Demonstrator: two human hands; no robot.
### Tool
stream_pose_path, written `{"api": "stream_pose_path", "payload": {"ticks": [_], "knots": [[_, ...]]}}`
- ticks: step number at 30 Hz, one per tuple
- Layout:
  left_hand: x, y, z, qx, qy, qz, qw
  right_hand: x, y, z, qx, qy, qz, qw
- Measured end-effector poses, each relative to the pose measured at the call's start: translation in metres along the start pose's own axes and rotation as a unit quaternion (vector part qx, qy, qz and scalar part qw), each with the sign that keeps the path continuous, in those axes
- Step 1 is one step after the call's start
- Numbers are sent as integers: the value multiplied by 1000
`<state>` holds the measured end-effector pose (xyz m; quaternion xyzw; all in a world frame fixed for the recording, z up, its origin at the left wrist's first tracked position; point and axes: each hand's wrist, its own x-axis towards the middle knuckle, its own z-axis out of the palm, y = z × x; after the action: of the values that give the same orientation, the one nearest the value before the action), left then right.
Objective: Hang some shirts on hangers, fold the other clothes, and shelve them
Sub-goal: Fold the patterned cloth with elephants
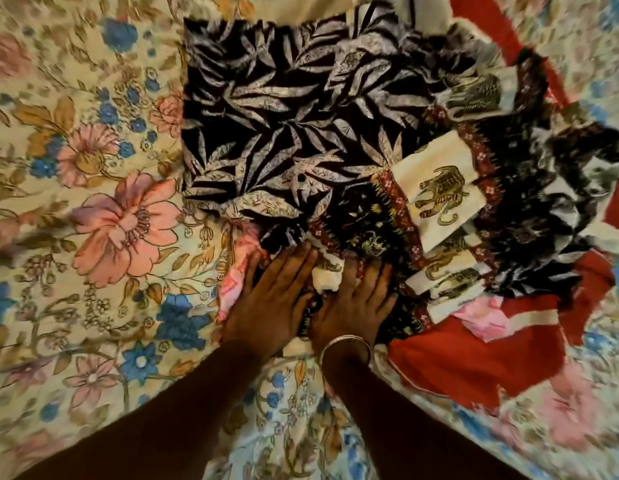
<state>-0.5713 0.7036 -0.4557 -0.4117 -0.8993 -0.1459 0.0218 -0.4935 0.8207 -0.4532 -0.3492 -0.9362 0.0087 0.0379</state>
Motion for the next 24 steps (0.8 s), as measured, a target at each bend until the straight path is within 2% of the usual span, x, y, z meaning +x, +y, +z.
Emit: {"api": "stream_pose_path", "payload": {"ticks": [10, 14, 17, 20, 24], "knots": [[1, -4, 4, -15, 6, -15, 1000, 3, -4, 0, 17, -10, 5, 1000], [-5, -6, 30, -2, 58, -8, 998, 5, 0, 35, 53, 26, 22, 998], [-3, -5, 37, 22, 88, 12, 996, 0, 8, 50, 57, 57, 2, 997], [0, 3, 21, 11, 127, 3, 992, -3, 12, 39, 67, 88, -29, 994], [1, 10, -10, 62, 127, 5, 990, -1, 11, 2, 120, 117, -67, 983]]}}
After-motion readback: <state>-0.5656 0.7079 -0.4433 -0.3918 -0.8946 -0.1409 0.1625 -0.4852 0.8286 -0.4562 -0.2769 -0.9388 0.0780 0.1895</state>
